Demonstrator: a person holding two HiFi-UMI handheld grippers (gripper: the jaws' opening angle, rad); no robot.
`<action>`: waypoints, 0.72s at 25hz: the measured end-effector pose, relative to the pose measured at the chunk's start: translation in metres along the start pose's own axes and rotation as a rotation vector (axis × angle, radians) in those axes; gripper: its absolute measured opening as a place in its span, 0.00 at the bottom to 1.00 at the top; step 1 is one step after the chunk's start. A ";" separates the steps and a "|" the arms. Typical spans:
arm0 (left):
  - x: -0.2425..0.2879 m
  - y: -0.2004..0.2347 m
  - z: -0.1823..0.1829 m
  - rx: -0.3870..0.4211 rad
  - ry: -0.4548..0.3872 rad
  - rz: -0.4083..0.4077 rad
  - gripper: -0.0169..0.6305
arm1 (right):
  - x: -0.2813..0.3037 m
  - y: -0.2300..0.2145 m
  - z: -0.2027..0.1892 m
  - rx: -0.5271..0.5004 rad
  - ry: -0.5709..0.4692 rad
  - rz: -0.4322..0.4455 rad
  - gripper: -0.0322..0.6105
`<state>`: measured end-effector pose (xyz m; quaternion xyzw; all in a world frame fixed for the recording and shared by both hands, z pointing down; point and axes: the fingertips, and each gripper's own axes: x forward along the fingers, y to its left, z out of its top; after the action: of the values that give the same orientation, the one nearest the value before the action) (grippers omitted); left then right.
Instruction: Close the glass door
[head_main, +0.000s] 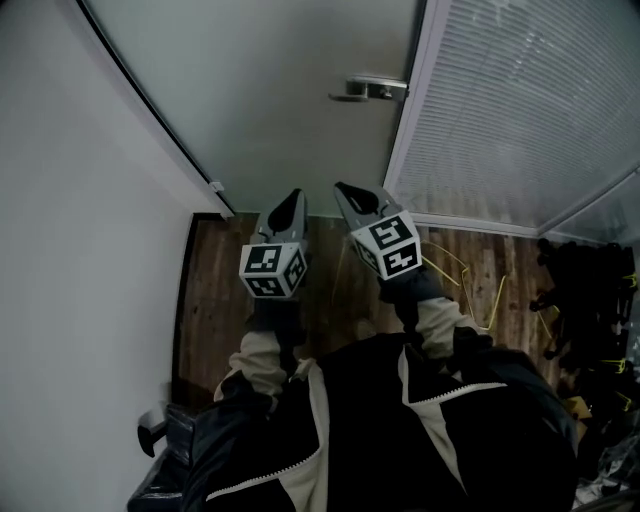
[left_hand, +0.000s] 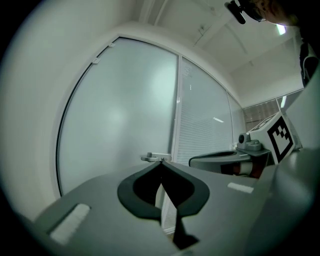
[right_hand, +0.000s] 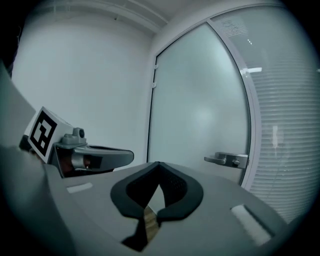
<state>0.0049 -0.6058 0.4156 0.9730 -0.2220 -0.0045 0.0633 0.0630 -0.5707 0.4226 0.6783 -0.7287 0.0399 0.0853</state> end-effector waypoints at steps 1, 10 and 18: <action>-0.002 -0.002 -0.003 -0.002 0.004 -0.008 0.03 | -0.004 0.003 0.000 -0.001 0.001 -0.011 0.05; -0.025 -0.005 -0.015 -0.006 0.034 -0.026 0.03 | -0.017 0.018 -0.025 0.038 0.057 -0.066 0.05; -0.043 -0.004 -0.004 0.002 0.005 -0.028 0.03 | -0.020 0.033 -0.018 -0.004 0.042 -0.082 0.05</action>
<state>-0.0317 -0.5836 0.4179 0.9760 -0.2084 -0.0025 0.0628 0.0326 -0.5457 0.4383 0.7064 -0.6985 0.0490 0.1035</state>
